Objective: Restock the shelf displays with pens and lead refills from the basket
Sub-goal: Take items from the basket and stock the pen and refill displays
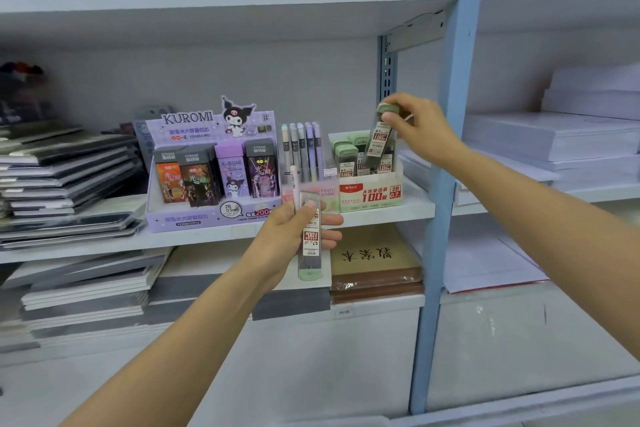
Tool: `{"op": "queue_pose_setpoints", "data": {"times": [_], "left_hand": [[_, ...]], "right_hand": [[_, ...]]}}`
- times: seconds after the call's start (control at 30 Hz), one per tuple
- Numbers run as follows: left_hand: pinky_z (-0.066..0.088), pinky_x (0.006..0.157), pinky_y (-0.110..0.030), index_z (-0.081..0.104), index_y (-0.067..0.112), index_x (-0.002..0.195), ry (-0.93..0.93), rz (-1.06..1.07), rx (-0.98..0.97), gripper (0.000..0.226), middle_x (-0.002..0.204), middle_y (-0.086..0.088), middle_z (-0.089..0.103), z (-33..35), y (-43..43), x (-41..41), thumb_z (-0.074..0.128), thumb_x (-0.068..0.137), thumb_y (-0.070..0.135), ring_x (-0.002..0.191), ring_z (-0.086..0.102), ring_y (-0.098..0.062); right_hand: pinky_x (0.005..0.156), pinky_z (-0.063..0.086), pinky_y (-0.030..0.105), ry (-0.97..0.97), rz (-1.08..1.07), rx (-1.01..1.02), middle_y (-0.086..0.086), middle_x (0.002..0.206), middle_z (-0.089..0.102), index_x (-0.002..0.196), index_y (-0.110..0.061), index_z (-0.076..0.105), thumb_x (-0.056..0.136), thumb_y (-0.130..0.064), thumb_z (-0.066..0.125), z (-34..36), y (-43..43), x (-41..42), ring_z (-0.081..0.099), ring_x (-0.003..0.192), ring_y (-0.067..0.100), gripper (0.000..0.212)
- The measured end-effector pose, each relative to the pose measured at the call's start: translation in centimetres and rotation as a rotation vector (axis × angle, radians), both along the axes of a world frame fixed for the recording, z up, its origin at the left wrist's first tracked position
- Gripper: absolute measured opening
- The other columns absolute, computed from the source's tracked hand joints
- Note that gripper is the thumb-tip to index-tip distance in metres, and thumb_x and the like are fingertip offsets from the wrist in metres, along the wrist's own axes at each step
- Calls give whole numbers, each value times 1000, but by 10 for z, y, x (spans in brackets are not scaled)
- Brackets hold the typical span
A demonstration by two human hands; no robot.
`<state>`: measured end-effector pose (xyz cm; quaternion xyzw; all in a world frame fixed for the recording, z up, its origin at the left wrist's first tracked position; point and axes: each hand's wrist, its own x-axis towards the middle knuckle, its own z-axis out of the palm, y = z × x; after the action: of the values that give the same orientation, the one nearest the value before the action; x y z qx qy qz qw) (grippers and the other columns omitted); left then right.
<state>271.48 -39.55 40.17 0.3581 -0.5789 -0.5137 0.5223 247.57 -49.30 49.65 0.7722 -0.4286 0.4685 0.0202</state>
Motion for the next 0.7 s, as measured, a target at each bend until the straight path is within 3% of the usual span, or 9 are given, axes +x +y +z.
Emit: {"op": "queue_pose_setpoints", "data": {"times": [0.07,0.2,0.27,0.43,0.6,0.7], "left_hand": [[59,68,-28,58,9,110,-6,1,-4,22,99,-12,74,-1,-1,-1,42,102,23,79,73,-24],[59,68,-29,57,9,109,2,-1,-8,22,99,-12,75,0,-3,-3,42,102,23,77,72,-24],[59,68,-29,57,9,109,-2,-6,-10,22,99,-11,75,1,-3,-3,42,102,23,78,72,-24],[60,69,-29,56,6,115,7,-8,-5,25,100,-12,74,2,-4,-1,41,102,23,79,73,-24],[60,70,-31,53,7,118,15,-14,-26,24,99,-13,74,3,-2,-3,41,102,21,77,73,-23],[60,71,-32,52,9,118,10,-3,-29,23,99,-13,74,3,-1,-4,40,102,21,79,72,-24]], "right_hand": [[78,48,29,59,-11,23,-1,98,63,113,-10,62,97,-18,54,-2,0,-1,56,85,12,19],[76,43,17,15,35,44,1,102,66,113,-10,64,97,-16,56,-3,-1,8,57,91,13,20],[78,45,21,30,65,71,2,103,66,113,-10,64,97,-17,55,0,-2,12,58,94,14,20],[72,41,18,202,37,219,-1,102,64,115,-13,64,96,-17,56,0,-8,12,57,93,13,21],[75,51,26,4,-43,159,-1,95,57,103,-19,58,87,-11,68,-17,-12,18,54,76,9,20],[77,44,21,46,-122,121,2,105,52,106,-16,65,88,-12,67,-23,-14,19,54,81,11,18]]}}
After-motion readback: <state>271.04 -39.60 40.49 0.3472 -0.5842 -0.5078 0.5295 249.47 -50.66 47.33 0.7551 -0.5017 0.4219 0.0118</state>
